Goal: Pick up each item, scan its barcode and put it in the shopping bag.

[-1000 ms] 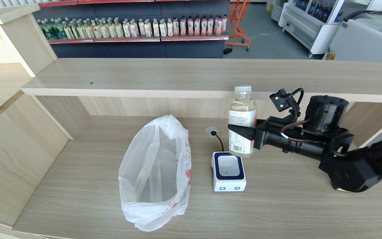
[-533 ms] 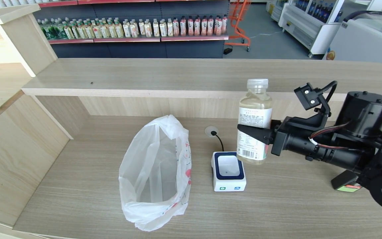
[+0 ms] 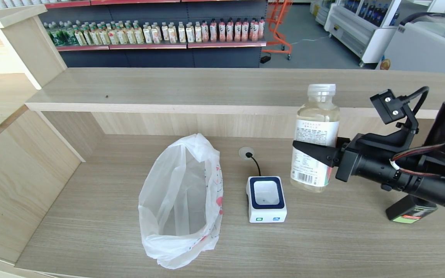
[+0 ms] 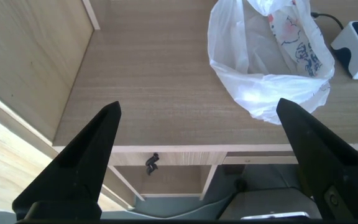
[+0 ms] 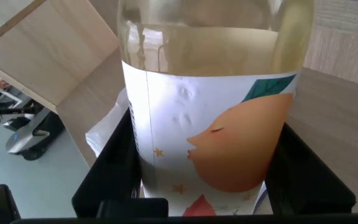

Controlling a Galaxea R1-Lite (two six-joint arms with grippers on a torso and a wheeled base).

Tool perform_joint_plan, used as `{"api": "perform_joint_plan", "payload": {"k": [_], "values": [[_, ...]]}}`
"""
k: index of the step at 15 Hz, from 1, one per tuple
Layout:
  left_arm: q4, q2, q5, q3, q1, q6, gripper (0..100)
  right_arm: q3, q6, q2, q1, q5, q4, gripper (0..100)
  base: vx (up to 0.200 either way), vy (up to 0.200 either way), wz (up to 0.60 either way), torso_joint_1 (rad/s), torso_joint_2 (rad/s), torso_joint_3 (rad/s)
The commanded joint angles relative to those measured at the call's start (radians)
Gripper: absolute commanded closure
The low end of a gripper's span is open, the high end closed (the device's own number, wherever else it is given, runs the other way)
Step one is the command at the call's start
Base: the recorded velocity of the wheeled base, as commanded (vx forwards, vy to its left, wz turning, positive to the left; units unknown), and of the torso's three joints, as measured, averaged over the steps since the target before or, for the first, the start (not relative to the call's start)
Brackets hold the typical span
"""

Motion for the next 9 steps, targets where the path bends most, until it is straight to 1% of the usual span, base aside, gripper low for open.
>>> {"api": "perform_joint_plan", "payload": {"k": [1,2,7,9], "values": [[0.0,0.0,0.0,0.002,0.0,0.001,0,0.007,0.001,-0.032,0.0,-0.012,0.017,100,-0.2,0.0,0.0,0.002,0.0,-0.007],[0.0,0.002,0.0,0.0,0.0,0.001,0,0.01,0.001,-0.043,0.0,-0.023,0.034,100,-0.2,0.0,0.0,0.012,0.0,0.002],[0.0,0.002,0.0,0.0,0.0,-0.001,0,0.039,0.006,-0.069,0.003,-0.023,0.037,100,0.0,0.0,0.0,0.0,0.0,0.0],[0.0,0.0,0.0,0.0,0.0,0.001,0,0.051,0.018,-0.075,0.004,-0.021,0.037,100,0.0,0.2,0.0,0.002,0.01,0.002]]}}
